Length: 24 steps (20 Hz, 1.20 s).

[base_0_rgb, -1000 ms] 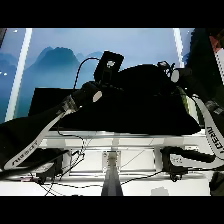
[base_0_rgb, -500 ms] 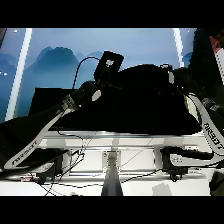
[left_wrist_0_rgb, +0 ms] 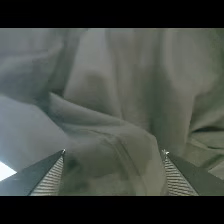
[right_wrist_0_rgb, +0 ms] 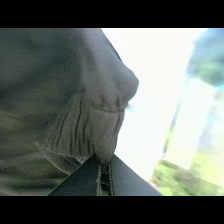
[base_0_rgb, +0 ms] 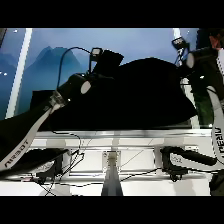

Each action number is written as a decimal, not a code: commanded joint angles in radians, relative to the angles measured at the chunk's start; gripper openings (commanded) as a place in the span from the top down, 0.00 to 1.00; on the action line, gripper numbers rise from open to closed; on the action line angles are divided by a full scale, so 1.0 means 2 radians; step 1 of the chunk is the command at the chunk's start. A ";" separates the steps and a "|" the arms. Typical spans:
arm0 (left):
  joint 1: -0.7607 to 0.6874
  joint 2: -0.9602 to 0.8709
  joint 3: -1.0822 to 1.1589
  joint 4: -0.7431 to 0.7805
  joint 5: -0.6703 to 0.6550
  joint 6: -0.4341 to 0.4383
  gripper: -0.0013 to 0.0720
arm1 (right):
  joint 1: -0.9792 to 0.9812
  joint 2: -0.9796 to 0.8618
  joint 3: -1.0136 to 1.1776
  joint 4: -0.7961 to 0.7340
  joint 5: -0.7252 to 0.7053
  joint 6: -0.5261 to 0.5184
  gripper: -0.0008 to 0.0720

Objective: Fold the clothes and pants, and hang the long-sleeved shirts on hangers.

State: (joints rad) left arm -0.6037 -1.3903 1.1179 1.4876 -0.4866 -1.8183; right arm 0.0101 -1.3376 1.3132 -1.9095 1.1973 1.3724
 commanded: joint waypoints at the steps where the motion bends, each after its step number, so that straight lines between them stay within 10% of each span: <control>1: 0.023 0.020 0.000 0.000 -0.004 0.000 0.03 | -0.078 0.000 0.017 -0.002 -0.010 -0.043 0.95; 4: 0.027 0.022 0.000 0.000 -0.031 0.000 0.03 | -0.165 -0.010 0.017 0.018 -0.093 -0.041 0.82; 6: 0.027 0.022 0.000 0.000 -0.051 0.000 0.03 | -0.216 -0.018 0.017 0.061 -0.162 -0.040 0.01; 13: 0.027 0.022 0.000 0.000 -0.062 0.000 0.03 | -0.340 -0.056 0.017 0.068 -0.064 0.007 0.25; 18: 0.032 0.023 0.000 0.000 -0.076 -0.001 0.03 | -0.411 -0.126 0.017 0.340 0.083 -0.132 0.29; 21: 0.049 0.024 0.000 0.000 -0.096 -0.001 0.03 | -0.425 -0.173 0.017 0.418 0.087 -0.161 0.06; 24: 0.075 0.024 0.000 0.000 -0.096 -0.010 0.03 | -0.419 -0.208 0.017 0.435 0.030 -0.158 0.04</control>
State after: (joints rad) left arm -0.4915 -1.3426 1.1179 1.4879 -0.6636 -1.8256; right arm -0.8185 -1.6844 1.3468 -1.1667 1.2961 1.0927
